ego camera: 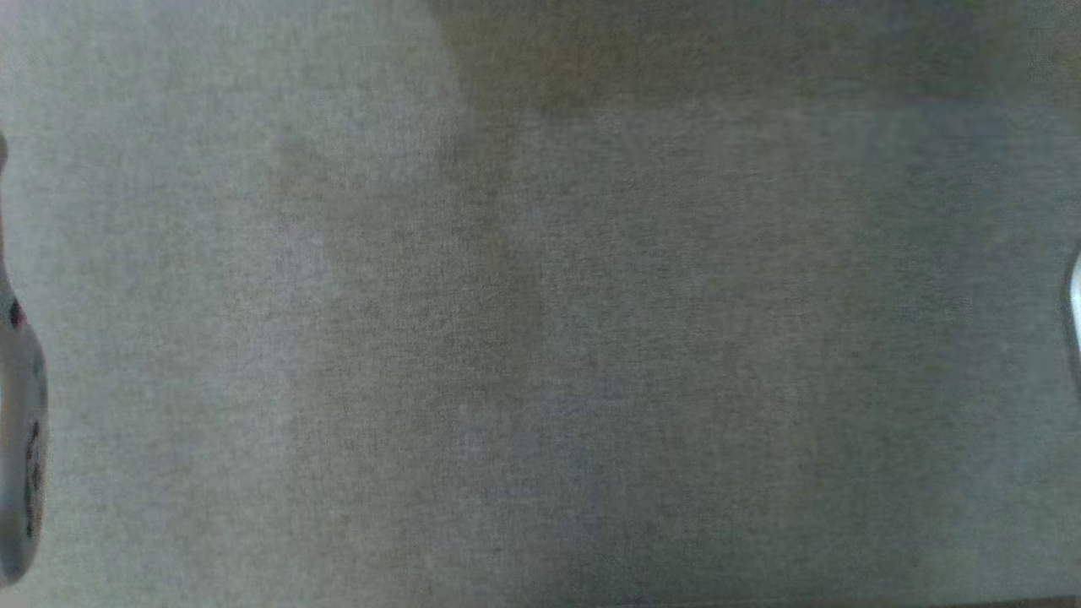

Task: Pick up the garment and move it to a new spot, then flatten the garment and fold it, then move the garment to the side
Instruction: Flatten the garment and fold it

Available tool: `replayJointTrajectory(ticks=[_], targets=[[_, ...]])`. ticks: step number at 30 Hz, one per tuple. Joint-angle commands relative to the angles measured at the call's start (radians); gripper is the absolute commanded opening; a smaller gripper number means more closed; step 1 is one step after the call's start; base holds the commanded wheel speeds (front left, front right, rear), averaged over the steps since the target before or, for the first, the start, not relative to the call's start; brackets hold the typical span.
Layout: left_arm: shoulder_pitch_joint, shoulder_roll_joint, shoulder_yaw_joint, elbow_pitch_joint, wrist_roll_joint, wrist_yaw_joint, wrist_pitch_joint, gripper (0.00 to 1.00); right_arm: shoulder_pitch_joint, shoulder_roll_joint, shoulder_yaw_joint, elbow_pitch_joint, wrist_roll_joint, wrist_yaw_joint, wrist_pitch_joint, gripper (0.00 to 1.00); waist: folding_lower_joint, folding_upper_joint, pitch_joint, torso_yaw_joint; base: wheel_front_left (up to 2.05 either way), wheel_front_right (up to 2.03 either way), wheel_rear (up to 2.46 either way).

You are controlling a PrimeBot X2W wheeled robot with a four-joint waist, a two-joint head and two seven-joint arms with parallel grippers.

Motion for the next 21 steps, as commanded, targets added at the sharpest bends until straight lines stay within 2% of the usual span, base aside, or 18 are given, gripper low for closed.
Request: replayJointTrajectory(ticks=[1,5,8,10,15,21], targets=[[-0.026,0.053,0.009,0.001,0.019,-0.009,-0.029,0.00,-0.033,0.017,0.016,-0.011,0.001,-0.001,-0.017,0.00,-0.0005,0.0001,0.044,0.014,0.00,0.00,0.00],[0.002,0.070,-0.064,0.069,0.011,-0.031,-0.133,0.00,0.032,0.017,0.053,0.035,0.023,-0.001,-0.049,0.00,-0.0005,0.0001,0.044,0.006,0.00,0.00,0.00],[0.096,0.136,-0.189,-0.002,-0.051,-0.032,-0.162,0.00,0.170,0.017,0.085,-0.001,0.049,-0.001,-0.038,0.00,-0.0005,0.0001,0.033,0.000,0.00,0.00,0.00],[0.186,0.199,-0.273,-0.061,-0.095,-0.033,-0.174,0.00,0.296,0.017,0.106,-0.052,0.060,-0.001,-0.017,0.00,-0.0005,0.0001,0.020,-0.001,0.00,0.00,0.00],[0.421,0.323,-0.412,-0.165,-0.190,-0.033,-0.233,0.00,0.659,0.016,0.133,-0.206,0.085,-0.001,0.026,0.00,-0.0005,0.0001,-0.028,-0.001,0.00,0.00,0.00],[0.691,0.409,-0.533,-0.231,-0.249,-0.033,-0.310,0.00,1.071,0.016,0.137,-0.362,0.123,-0.001,0.055,0.00,-0.0005,0.0001,-0.165,-0.010,0.00,0.00,0.00]])
